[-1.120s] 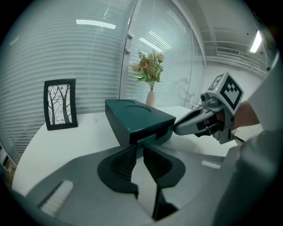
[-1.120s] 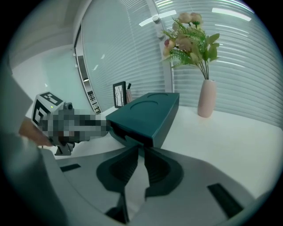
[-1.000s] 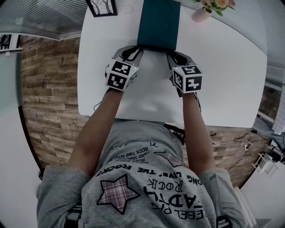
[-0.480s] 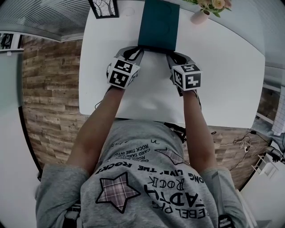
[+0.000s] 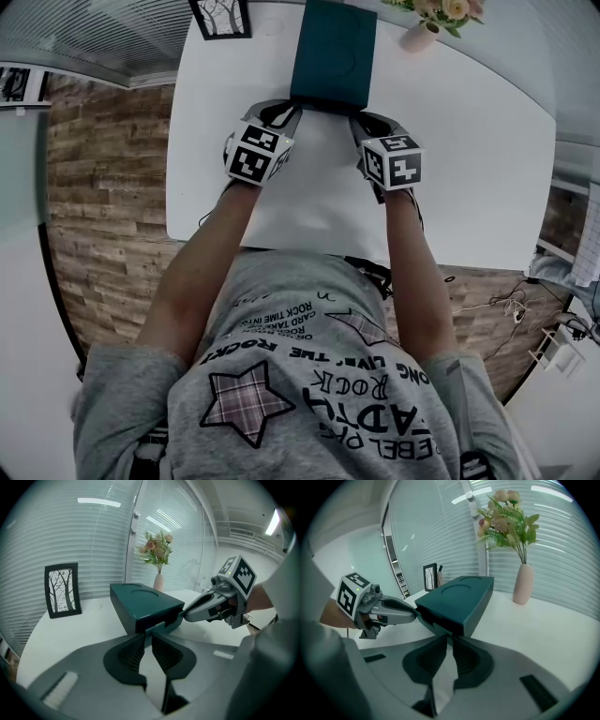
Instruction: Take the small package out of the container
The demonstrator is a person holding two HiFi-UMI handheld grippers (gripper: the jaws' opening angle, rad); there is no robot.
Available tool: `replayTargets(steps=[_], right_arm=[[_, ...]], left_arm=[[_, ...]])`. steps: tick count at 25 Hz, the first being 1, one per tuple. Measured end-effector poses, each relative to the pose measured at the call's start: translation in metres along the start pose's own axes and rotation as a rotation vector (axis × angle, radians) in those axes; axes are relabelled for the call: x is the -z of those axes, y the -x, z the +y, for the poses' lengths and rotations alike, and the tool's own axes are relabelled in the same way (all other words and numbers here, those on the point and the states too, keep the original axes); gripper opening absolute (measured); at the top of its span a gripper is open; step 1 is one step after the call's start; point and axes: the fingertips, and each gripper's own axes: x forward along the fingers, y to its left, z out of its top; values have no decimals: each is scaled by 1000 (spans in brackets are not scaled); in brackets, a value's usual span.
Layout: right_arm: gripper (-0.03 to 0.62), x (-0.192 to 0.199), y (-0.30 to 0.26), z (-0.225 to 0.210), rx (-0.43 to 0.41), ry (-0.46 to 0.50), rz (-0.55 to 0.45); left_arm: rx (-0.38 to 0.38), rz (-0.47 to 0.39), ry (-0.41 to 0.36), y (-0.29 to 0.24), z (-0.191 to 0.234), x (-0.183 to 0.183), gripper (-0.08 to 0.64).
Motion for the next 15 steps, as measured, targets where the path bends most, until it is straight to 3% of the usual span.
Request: replayTargets(steps=[15], right_arm=[[48,12,11,11,-12,0,18]], left_arm=[[16,16,-20,11,-12,9,60]])
